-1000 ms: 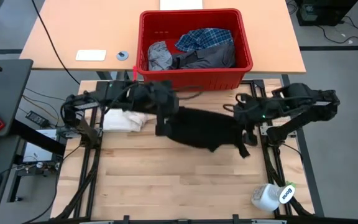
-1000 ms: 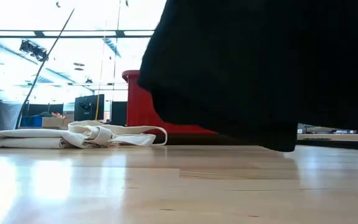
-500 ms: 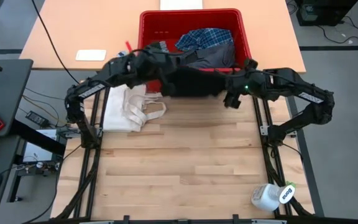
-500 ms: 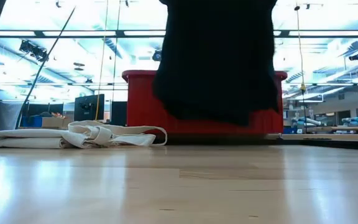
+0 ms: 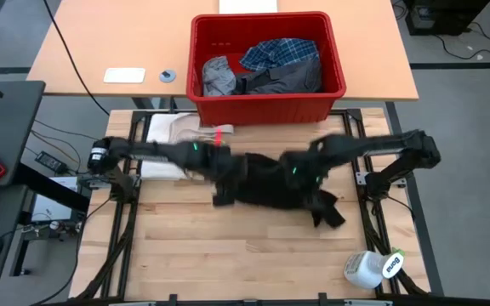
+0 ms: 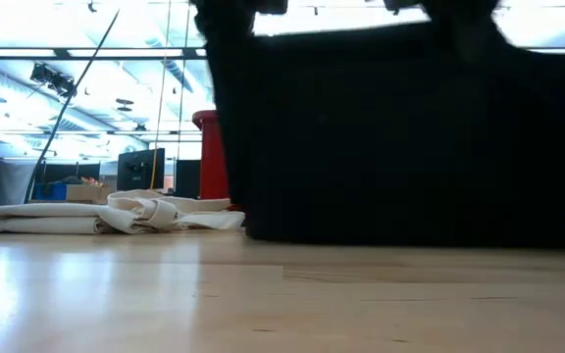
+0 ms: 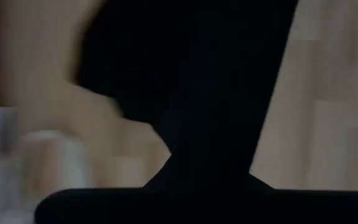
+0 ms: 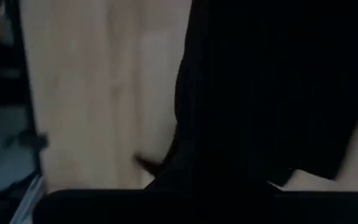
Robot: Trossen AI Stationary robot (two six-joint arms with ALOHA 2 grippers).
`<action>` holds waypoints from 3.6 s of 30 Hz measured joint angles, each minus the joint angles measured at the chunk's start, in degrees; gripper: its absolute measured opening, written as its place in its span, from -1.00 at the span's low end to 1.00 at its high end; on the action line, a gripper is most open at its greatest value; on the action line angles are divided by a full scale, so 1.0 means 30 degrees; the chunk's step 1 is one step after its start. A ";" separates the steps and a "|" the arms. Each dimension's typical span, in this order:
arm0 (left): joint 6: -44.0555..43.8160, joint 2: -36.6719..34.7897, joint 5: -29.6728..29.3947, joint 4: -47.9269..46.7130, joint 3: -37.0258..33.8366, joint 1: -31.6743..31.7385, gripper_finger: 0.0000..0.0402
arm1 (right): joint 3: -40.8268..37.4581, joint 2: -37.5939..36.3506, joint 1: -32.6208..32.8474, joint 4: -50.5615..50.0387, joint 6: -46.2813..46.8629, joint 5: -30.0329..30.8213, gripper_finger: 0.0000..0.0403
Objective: Fold Laundry from Bin
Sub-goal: Fold the black shirt
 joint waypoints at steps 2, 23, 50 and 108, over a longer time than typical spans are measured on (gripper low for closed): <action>-0.0942 -0.0068 0.0660 0.1901 -0.1950 -0.1143 -0.98 | -0.1652 0.0076 0.0912 0.1066 0.0615 -0.1146 -0.92; -0.1850 -0.0017 0.1763 0.6440 -0.6064 -0.5981 -0.95 | -0.4878 0.0052 0.6947 1.1757 0.3057 -0.2770 -0.71; -0.6186 0.0864 0.2254 1.0190 -0.5121 -0.6592 0.53 | -1.1362 -0.0028 0.6018 1.2395 0.7631 0.1360 -0.02; -0.6696 0.8287 0.1107 2.2570 -0.0487 -0.2931 0.46 | -1.7946 -0.7526 0.0716 0.7991 1.1719 0.4579 -0.02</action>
